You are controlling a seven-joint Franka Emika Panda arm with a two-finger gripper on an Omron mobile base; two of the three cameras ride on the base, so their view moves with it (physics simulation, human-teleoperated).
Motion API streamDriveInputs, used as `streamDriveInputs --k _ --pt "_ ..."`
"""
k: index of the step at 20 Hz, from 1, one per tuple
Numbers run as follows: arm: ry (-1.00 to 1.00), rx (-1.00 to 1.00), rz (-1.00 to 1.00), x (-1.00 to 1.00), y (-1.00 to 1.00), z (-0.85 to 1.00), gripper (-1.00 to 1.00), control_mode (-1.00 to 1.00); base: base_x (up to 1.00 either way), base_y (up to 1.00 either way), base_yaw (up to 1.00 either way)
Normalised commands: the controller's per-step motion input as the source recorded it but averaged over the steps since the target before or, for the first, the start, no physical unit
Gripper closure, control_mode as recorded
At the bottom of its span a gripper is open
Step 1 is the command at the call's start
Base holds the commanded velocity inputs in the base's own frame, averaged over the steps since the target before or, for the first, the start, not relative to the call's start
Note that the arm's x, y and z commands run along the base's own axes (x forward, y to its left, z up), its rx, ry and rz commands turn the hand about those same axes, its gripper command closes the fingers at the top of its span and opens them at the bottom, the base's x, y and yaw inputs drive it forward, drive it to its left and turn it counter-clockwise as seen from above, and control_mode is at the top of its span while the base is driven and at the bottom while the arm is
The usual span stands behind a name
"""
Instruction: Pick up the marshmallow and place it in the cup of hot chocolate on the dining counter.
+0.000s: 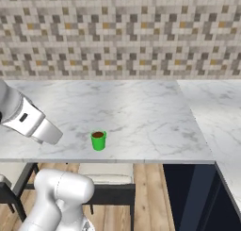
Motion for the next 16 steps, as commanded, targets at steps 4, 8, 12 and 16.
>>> streamDriveInputs --k 4,8,12,16 --pt "0.02 0.01 0.04 0.72 -0.17 -0.28 1.0 -1.0 0.0 0.0 0.0" --pt "-0.04 0.0 0.04 0.75 -0.21 -0.27 1.0 -1.0 0.0 0.0 0.0" --pt "-0.12 -0.01 0.05 0.56 -0.04 -0.49 1.0 -1.0 0.0 0.0 0.0" --pt "-0.02 -0.02 0.02 0.75 0.0 -0.51 1.0 -1.0 0.0 0.0 0.0"
